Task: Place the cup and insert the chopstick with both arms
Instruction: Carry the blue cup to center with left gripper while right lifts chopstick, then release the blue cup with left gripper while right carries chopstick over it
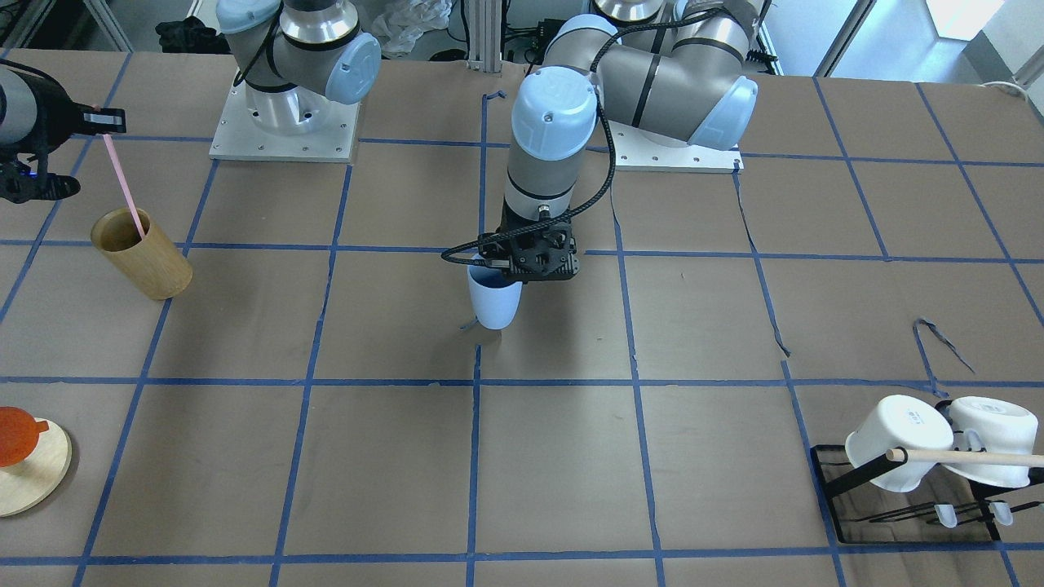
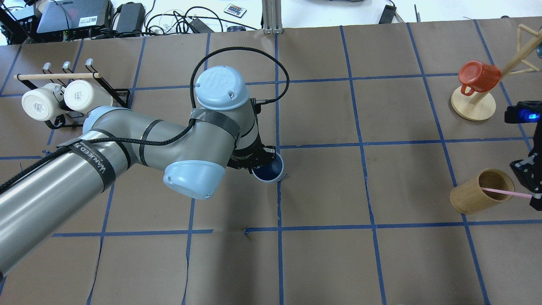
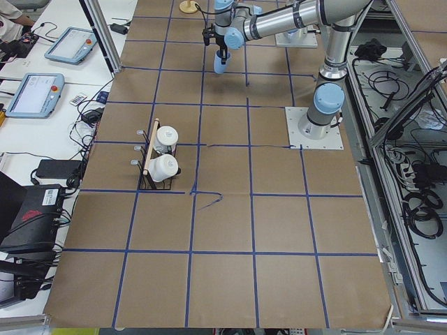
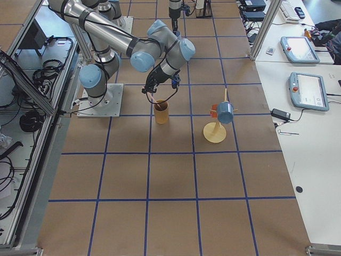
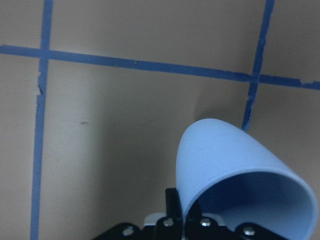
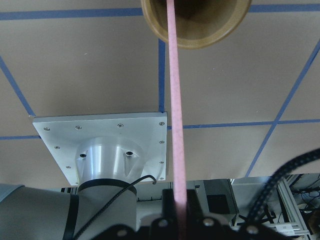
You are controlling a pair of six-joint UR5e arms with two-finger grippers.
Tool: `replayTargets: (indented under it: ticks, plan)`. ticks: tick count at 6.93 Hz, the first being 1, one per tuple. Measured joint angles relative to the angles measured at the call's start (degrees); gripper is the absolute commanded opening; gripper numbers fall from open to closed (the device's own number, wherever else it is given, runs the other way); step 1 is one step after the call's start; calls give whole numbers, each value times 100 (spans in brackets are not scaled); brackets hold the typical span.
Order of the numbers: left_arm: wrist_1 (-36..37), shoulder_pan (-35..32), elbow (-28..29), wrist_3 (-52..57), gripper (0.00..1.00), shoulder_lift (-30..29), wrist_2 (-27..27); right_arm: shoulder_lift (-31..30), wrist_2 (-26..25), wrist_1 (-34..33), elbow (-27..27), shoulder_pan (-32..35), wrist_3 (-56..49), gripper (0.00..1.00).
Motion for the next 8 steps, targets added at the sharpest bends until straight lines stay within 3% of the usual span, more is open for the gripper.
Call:
replayTargets:
  ticks: [2, 5, 8]
  plan:
    - [-15, -139, -15, 39, 0, -65, -13, 82, 190, 719, -661, 13, 92, 8]
    - [-73, -156, -20, 65, 31, -136, -190, 269, 808, 1625, -1487, 54, 437, 7]
    - [-80, -138, -9, 79, 71, -278, -255, 322, 1681, 1945, -1635, 286, 1249, 4]
